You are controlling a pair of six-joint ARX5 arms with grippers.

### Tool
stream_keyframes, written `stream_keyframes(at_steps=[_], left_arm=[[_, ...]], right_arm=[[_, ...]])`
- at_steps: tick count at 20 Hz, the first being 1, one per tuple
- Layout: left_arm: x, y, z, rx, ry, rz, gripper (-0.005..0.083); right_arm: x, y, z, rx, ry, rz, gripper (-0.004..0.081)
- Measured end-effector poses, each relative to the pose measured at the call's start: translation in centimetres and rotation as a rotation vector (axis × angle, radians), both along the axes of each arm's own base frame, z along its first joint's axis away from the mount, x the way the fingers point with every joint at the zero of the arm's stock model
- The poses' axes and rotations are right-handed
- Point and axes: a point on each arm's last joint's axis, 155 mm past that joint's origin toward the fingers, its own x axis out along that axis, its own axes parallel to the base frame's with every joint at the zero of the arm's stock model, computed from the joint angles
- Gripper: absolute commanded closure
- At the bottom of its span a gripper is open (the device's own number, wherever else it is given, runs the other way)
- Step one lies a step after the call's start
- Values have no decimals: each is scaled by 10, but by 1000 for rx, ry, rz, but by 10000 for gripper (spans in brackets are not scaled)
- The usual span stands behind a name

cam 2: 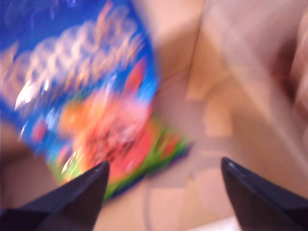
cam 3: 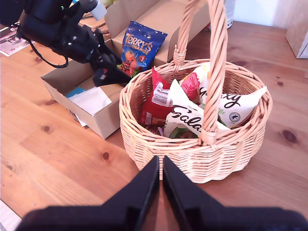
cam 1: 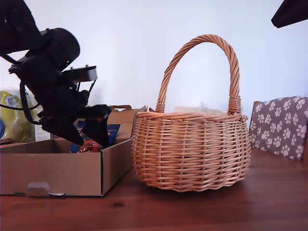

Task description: Move the bags of Easter eggs from the cardboard box on the left into the woven basket on the right side.

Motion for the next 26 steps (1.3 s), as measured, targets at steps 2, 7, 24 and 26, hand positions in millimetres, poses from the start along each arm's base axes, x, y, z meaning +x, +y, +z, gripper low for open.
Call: stream_keyframes(at_steps=[2,7,24,26], left_arm=[[9,12,4,13,-30,97,41],[27,19,19,-78,-84,226,41],[38,12,-25,-195,-4,288,49],[39,13,-26,-195,-3,290,103]], right_arm=[[0,0,0,0,0,0,783],[0,0,0,-14,-13,9,783],[0,5,7,10,-33,31,783],[-1,5,5,5,-26,31,783]])
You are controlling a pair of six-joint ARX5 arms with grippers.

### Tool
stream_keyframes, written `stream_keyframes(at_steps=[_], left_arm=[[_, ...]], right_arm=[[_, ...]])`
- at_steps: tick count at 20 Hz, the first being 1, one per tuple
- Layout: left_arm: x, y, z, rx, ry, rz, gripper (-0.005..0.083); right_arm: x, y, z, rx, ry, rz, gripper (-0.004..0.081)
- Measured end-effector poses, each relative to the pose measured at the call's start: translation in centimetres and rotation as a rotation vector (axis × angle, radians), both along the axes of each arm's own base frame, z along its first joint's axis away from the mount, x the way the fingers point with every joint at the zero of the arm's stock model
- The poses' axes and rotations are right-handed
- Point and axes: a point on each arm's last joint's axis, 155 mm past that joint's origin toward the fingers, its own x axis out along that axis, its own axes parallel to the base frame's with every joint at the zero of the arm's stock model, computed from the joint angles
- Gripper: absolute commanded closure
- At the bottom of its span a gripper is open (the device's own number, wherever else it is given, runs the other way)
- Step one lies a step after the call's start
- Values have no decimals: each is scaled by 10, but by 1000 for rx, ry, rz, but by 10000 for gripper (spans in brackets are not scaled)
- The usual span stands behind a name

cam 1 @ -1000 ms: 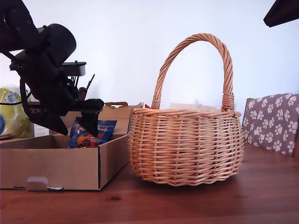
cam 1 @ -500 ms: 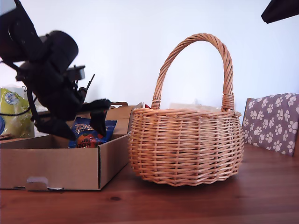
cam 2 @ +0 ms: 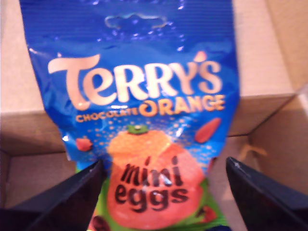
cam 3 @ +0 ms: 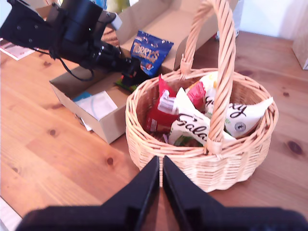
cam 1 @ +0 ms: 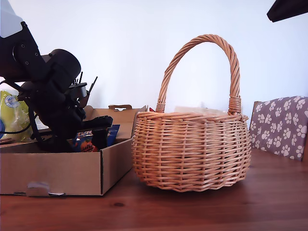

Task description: Move the bags of Easter eggs from the cardboard box on the left into the woven basket on the right side.

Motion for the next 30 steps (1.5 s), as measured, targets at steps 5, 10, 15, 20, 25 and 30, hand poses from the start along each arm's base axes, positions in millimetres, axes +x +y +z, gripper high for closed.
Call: stream_keyframes(at_steps=[5,10,15,20,25,30], left_arm=[[0,0,-1,-3,4,-2,569],[-3,-6,0,-30,14,-35,579],[-8,-10,0,-28,35,-74,674],[-11,-10,24,-24,3,-97,700],[-20,-13,54,-52,-18,-123,700],[-43,-13,74,-62,17,-158,700]], right_arm=[[0,0,-1,-4,4,-1,783],[-1,-1,-4,-10,12,-1,783],[-1,-2,-4,-27,0,5,783],[-1,-2,-4,-29,-3,7,783],[-1,-2,-3,-32,-7,9,783],[-1,-2,-3,-45,-18,17,783]])
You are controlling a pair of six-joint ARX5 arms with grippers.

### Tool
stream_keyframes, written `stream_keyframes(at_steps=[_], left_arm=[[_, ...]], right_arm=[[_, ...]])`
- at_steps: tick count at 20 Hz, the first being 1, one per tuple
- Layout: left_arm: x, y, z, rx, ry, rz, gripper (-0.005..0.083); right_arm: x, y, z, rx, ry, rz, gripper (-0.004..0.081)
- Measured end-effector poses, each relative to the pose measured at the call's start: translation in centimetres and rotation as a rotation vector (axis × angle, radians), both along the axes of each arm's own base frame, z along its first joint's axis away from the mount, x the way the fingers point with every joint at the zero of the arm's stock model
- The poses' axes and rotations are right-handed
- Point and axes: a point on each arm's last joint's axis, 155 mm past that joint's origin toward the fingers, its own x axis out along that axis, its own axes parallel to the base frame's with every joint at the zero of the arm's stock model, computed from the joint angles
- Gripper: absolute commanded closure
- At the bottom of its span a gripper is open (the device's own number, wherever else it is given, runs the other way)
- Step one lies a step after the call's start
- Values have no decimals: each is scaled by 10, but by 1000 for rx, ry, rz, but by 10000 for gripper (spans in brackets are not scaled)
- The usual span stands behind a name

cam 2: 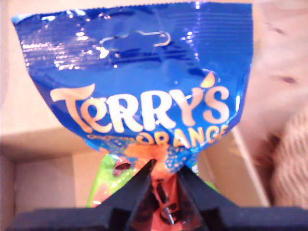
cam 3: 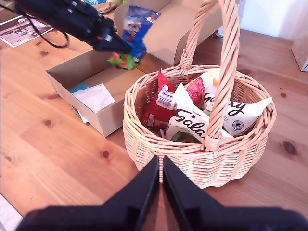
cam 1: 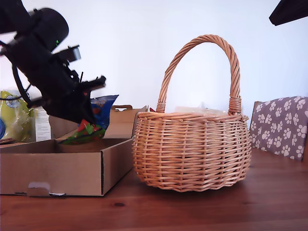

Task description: Move the bags of Easter eggs from the cardboard box on the left into the woven basket on the right side.

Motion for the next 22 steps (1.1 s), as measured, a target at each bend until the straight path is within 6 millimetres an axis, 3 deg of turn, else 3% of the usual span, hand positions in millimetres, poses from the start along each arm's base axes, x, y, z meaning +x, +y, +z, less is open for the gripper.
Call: stream_keyframes(at_steps=[4,7,10,12,15,22], left_arm=[[-30,-16,39,-78,-6,-104,699],[-63,-60,71,-172,-38,-277,699],[-96,-113,74,-205,-39,-423,699],[-108,-144,75,-243,-52,-473,699],[-108,-172,70,-272,-81,-480,699],[-77,-183,33,-252,-100,-403,696]], right_arm=[[0,0,0,1,0,0,783],[0,0,0,0,-1,0,783],[0,0,0,-1,-2,1,783],[0,0,0,-1,-2,2,783],[0,0,0,-1,-2,1,783],[0,0,0,-2,-1,1,783]])
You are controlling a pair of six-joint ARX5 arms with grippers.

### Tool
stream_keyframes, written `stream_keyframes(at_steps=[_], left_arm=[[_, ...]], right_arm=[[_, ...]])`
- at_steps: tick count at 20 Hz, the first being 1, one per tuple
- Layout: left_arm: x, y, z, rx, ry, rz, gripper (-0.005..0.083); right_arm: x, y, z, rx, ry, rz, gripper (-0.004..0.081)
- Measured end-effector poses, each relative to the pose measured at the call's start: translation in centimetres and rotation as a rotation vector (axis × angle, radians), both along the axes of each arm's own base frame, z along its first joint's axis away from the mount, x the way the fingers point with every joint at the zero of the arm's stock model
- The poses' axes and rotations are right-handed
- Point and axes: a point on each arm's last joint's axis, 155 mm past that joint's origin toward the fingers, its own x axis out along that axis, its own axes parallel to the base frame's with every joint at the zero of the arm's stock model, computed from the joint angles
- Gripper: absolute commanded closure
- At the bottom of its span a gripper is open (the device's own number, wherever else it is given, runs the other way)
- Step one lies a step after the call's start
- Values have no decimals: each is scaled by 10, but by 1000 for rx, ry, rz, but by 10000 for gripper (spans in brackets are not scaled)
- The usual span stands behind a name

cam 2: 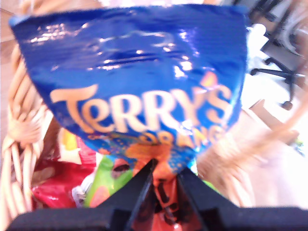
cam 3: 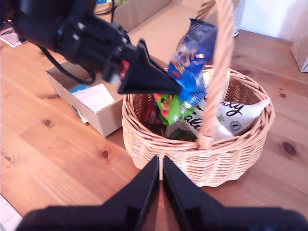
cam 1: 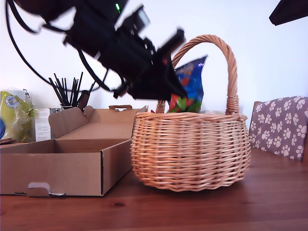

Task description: Move the bags of Easter eggs from the cardboard box on the left into the woven basket on the right side.

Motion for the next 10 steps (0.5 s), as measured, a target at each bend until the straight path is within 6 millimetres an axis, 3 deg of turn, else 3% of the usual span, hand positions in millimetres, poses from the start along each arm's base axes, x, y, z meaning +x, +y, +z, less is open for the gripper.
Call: stream_keyframes(at_steps=[3,6,10], left_arm=[[-1,0,-6,12,12,-1,663],[-4,-3,-6,14,13,-6,389],[-11,1,-15,46,53,-13,362]], right_arm=[[0,0,0,0,0,0,783],[0,0,0,0,0,0,783],[0,0,0,0,0,0,783]])
